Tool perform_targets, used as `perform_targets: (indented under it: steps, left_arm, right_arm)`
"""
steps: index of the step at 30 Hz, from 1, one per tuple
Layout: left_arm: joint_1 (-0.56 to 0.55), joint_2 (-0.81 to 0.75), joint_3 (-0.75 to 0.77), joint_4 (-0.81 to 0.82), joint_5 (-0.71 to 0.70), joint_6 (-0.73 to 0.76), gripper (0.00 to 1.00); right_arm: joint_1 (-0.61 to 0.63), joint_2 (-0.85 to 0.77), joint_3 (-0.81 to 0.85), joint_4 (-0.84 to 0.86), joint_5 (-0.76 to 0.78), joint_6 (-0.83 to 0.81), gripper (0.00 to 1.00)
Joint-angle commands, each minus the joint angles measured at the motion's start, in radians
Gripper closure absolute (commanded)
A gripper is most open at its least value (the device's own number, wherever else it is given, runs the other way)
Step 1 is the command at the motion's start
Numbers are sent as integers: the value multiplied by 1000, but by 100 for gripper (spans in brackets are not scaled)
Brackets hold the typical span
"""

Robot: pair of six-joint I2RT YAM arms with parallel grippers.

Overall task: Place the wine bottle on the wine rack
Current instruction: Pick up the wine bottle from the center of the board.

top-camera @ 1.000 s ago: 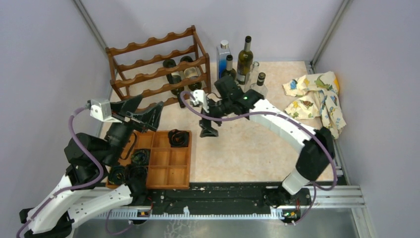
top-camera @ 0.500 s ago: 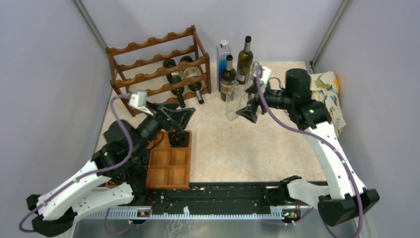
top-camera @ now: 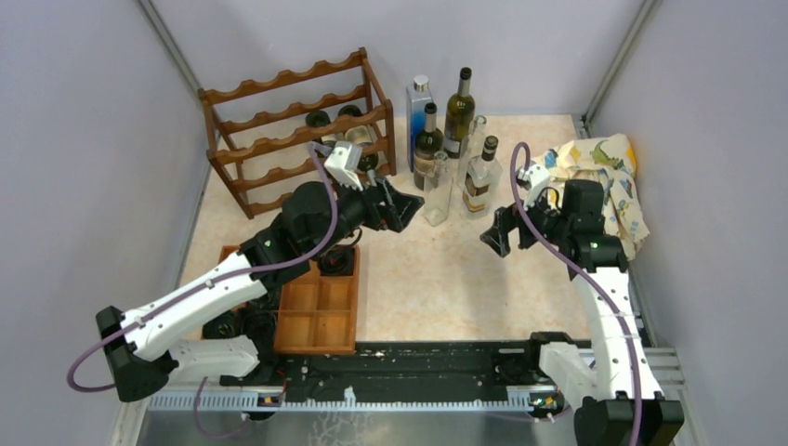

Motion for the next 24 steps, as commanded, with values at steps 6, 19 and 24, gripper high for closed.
perform_targets:
  steps: [6, 19, 24]
  left_arm:
    - [64, 261, 365, -259, 78, 113, 4]
    - [160, 687, 852, -532, 149, 314, 9]
    - [194, 766, 897, -486, 243, 296, 11]
  right_arm:
    - [-137, 10, -189, 270, -10, 59, 1]
    - [-183, -122, -355, 375, 55, -27, 2]
    - [-183, -113, -346, 358, 75, -40, 2]
